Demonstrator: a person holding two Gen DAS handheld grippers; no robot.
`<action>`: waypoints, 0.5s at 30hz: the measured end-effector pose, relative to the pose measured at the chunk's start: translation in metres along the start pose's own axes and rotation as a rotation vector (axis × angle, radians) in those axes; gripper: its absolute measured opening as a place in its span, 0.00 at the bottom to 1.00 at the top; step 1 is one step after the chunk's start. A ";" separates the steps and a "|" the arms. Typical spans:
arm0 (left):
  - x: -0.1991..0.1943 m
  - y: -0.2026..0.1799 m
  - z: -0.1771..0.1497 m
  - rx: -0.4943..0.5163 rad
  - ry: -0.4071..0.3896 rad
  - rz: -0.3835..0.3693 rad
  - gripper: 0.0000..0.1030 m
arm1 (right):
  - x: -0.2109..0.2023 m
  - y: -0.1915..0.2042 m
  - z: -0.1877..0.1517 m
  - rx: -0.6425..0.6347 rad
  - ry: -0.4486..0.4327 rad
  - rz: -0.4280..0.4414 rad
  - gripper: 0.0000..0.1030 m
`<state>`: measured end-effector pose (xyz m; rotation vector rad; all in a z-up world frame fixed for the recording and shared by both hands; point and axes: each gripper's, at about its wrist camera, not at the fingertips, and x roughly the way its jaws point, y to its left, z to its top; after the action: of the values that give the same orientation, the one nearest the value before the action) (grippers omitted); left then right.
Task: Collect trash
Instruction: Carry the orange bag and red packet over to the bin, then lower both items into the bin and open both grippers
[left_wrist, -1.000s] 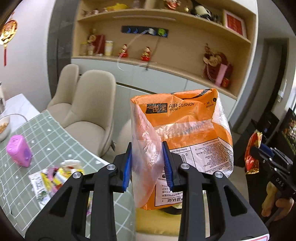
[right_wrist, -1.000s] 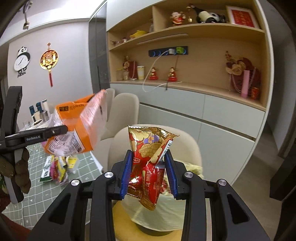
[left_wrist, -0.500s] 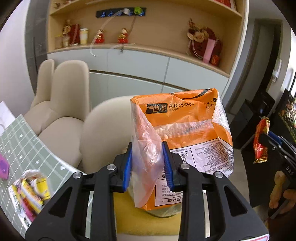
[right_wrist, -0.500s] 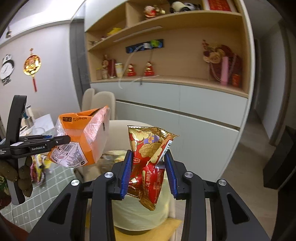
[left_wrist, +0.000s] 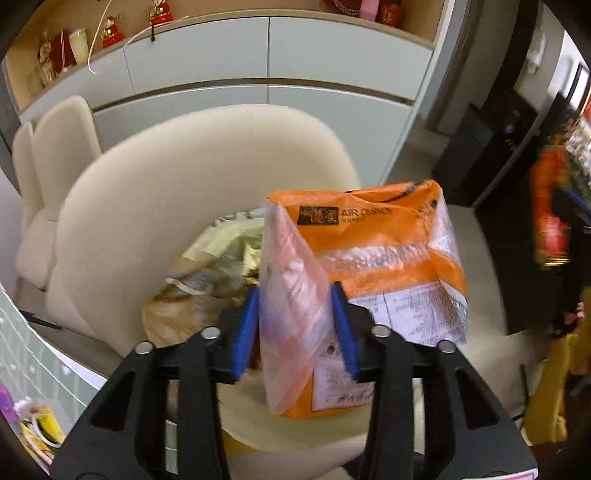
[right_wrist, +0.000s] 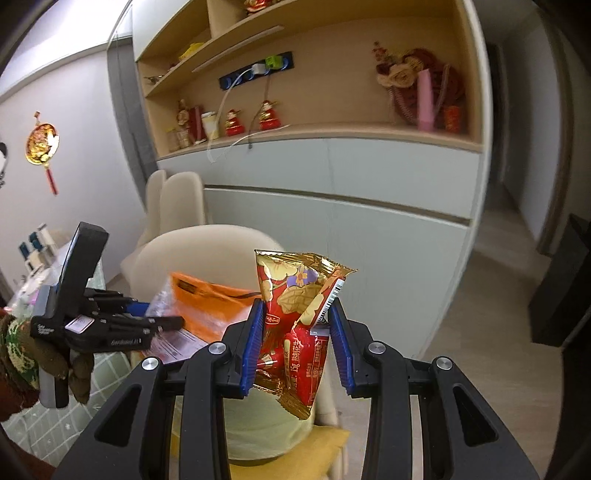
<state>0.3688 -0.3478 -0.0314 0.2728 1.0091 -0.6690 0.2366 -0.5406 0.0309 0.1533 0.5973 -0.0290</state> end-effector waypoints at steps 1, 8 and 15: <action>-0.004 0.002 -0.002 -0.015 -0.006 -0.013 0.46 | 0.006 0.003 0.002 0.001 0.007 0.017 0.33; -0.050 0.036 -0.027 -0.179 -0.085 -0.044 0.53 | 0.090 0.044 0.019 -0.047 0.127 0.163 0.33; -0.099 0.069 -0.063 -0.334 -0.187 0.032 0.55 | 0.169 0.092 -0.008 -0.144 0.423 0.287 0.33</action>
<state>0.3335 -0.2241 0.0140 -0.0646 0.9177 -0.4771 0.3785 -0.4454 -0.0581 0.1040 0.9913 0.3314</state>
